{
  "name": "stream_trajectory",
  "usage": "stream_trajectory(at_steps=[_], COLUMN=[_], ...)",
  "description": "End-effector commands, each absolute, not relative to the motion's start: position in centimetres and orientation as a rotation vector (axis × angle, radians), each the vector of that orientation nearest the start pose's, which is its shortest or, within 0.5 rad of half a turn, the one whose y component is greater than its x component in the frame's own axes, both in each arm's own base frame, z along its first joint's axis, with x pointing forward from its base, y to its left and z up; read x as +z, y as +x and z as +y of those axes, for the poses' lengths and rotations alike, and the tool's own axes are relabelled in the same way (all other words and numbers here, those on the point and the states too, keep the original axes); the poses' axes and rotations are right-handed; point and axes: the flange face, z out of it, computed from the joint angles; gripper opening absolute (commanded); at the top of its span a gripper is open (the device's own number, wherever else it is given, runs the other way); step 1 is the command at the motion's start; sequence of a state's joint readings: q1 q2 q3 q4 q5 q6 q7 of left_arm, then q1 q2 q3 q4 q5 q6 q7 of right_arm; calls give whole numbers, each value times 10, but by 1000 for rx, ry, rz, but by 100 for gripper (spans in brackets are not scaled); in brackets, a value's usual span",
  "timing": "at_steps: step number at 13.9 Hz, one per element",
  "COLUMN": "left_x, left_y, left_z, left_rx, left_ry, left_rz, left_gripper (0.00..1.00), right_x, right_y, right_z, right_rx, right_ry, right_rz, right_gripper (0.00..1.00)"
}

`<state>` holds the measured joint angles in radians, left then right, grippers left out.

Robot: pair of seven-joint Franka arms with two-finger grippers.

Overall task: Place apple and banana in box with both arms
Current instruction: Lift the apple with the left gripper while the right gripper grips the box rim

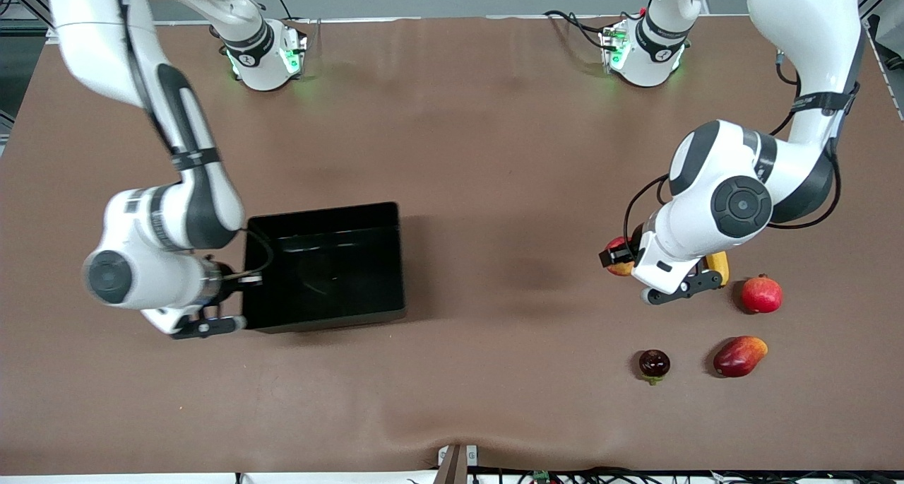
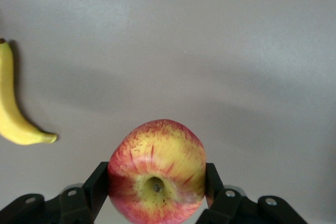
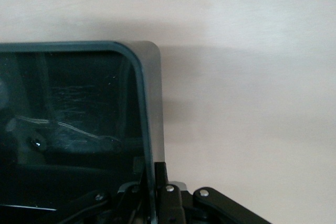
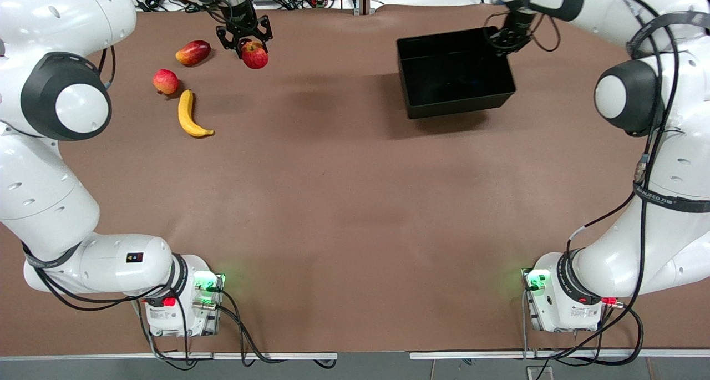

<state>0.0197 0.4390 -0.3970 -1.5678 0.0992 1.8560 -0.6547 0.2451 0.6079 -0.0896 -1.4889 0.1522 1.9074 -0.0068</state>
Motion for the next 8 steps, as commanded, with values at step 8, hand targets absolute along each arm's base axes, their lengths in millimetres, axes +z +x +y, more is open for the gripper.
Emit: stream_trajectory(at_steps=[8], left_x=[452], left_y=[610], left_z=[-263], left_rx=[286], left_ry=[-3136], left_rz=[-639], left_gripper=[0], right_x=[302], right_y=[620], right_z=[307], right_rx=[317], right_ry=[-3023], right_rz=[53], right_gripper=[0])
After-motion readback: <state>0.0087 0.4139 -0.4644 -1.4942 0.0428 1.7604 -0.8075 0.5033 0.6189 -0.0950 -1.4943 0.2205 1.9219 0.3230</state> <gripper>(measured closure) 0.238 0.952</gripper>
